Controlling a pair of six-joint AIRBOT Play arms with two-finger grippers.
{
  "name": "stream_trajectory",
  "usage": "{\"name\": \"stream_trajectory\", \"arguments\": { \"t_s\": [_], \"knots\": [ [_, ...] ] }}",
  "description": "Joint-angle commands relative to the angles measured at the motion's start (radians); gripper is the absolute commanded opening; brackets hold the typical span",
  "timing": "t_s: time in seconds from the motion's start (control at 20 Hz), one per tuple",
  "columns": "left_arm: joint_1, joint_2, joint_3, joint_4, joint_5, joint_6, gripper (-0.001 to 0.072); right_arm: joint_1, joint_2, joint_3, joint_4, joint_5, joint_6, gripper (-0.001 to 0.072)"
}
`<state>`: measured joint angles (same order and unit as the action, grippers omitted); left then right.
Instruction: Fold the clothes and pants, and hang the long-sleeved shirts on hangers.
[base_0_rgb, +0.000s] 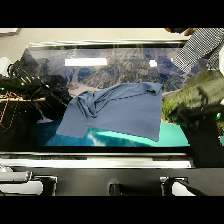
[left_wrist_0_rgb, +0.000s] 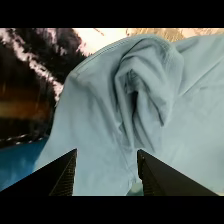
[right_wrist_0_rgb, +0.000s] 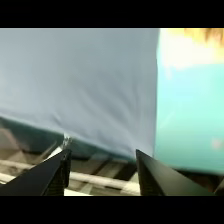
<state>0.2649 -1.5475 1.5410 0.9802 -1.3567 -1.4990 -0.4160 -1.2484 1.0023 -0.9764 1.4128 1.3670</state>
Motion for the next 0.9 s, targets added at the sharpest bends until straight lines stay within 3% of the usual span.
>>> {"name": "stream_trajectory", "arguments": {
  "t_s": [0.0, 0.15, 0.35, 0.55, 0.7, 0.85],
  "knots": [
    [0.012, -0.003, 0.001, 0.000, -0.022, 0.011, 0.0427, -0.007, 0.154, -0.344, 0.053, -0.141, -0.064, 0.0478],
    [0.012, -0.005, 0.001, 0.000, -0.051, 0.011, 0.0427, -0.006, 0.164, -0.465, 0.126, -0.222, -0.146, 0.0478],
    [0.012, -0.005, 0.001, 0.000, -0.058, 0.011, 0.0427, -0.006, 0.154, -0.498, 0.132, -0.318, -0.179, 0.0478],
    [0.012, -0.005, 0.001, 0.000, -0.057, 0.011, 0.0427, -0.006, 0.087, -0.498, 0.139, -0.320, -0.194, 0.0478],
    [0.012, -0.008, 0.001, 0.000, -0.057, 0.011, 0.0427, -0.006, 0.031, -0.498, 0.270, -0.323, -0.258, 0.0477],
    [0.012, -0.010, 0.001, 0.000, -0.056, 0.011, 0.0427, -0.002, -0.035, -0.498, 0.294, -0.329, -0.234, 0.0475]
  ]
}}
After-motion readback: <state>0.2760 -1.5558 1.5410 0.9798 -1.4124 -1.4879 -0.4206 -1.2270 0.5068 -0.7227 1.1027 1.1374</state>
